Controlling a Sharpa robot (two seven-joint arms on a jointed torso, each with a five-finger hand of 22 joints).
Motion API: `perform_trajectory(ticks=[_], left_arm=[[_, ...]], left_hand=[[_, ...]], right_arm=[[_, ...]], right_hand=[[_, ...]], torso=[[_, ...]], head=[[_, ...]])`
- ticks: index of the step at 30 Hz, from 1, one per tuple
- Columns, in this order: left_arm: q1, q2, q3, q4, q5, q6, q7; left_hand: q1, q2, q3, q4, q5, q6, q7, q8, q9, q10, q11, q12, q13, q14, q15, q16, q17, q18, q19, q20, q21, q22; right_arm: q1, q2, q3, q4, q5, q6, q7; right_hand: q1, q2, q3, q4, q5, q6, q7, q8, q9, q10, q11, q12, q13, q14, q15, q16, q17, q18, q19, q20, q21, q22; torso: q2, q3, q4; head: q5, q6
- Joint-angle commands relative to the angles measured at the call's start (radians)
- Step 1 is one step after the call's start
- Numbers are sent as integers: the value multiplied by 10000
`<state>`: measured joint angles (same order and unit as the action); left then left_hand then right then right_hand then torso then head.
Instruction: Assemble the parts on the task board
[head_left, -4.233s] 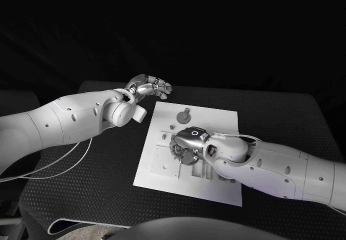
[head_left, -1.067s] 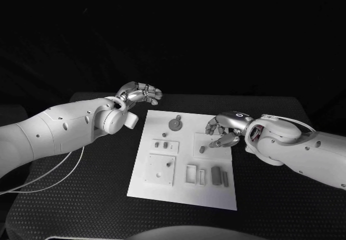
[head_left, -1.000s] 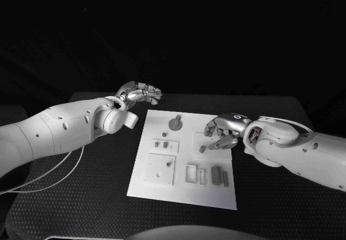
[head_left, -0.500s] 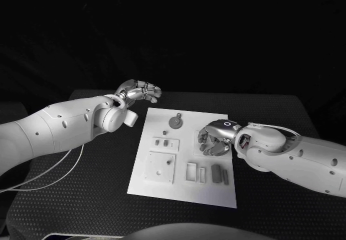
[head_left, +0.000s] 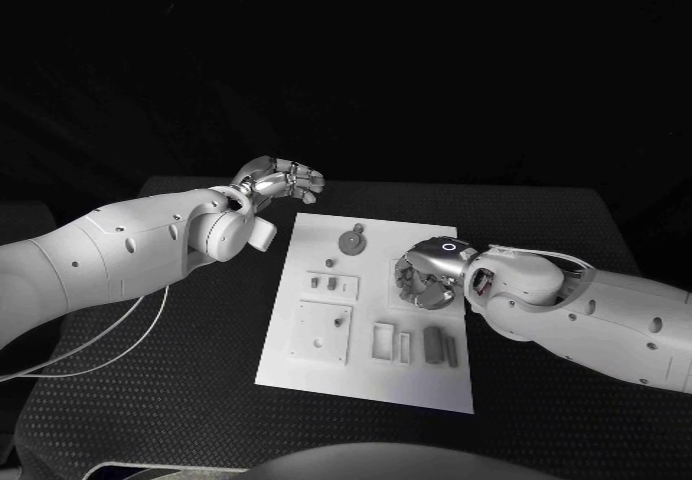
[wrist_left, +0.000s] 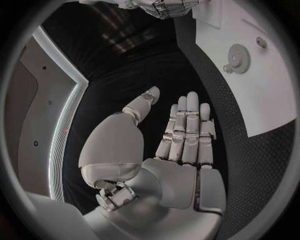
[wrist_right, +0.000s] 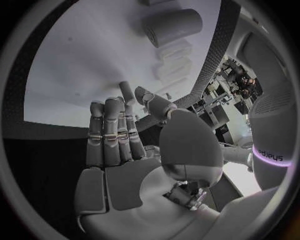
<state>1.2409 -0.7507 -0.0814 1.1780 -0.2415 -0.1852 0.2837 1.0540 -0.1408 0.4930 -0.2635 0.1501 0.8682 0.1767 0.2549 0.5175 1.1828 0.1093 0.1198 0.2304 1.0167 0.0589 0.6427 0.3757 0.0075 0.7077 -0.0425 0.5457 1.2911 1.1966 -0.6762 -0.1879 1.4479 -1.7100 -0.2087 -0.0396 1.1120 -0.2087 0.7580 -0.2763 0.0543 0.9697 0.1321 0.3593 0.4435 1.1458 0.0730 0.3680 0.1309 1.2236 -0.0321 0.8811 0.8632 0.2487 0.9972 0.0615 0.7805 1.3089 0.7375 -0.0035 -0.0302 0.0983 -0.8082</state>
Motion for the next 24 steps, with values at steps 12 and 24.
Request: perform_trajectory(ticks=[12,24], left_arm=[[6,13,6,42,88,207,108],[6,26,6,32,89,198,109]], left_hand=[[-69,39,-4,50,-42,-64,9,-3,-21,15,46,-49,-19,58,10,-78,34,101,34,34,-47,15],[-71,47,-6,53,-42,-69,11,-2,-23,13,47,-51,-21,58,10,-87,46,100,32,34,-51,18]], right_arm=[[-55,183,-28,-138,-617,-1,-82],[-94,126,-28,-77,-772,-530,-135]], right_hand=[[47,403,766,-69,-58,495,-205,243,145,417,-190,315,185,109,-233,249,-79,131,221,-116,220,178],[67,544,1004,-105,-57,840,-353,422,297,759,-373,540,367,338,-413,494,-82,131,464,-263,480,184]], torso=[[-2,7,-10],[-11,1,119]], head=[[30,-56],[-101,-68]])
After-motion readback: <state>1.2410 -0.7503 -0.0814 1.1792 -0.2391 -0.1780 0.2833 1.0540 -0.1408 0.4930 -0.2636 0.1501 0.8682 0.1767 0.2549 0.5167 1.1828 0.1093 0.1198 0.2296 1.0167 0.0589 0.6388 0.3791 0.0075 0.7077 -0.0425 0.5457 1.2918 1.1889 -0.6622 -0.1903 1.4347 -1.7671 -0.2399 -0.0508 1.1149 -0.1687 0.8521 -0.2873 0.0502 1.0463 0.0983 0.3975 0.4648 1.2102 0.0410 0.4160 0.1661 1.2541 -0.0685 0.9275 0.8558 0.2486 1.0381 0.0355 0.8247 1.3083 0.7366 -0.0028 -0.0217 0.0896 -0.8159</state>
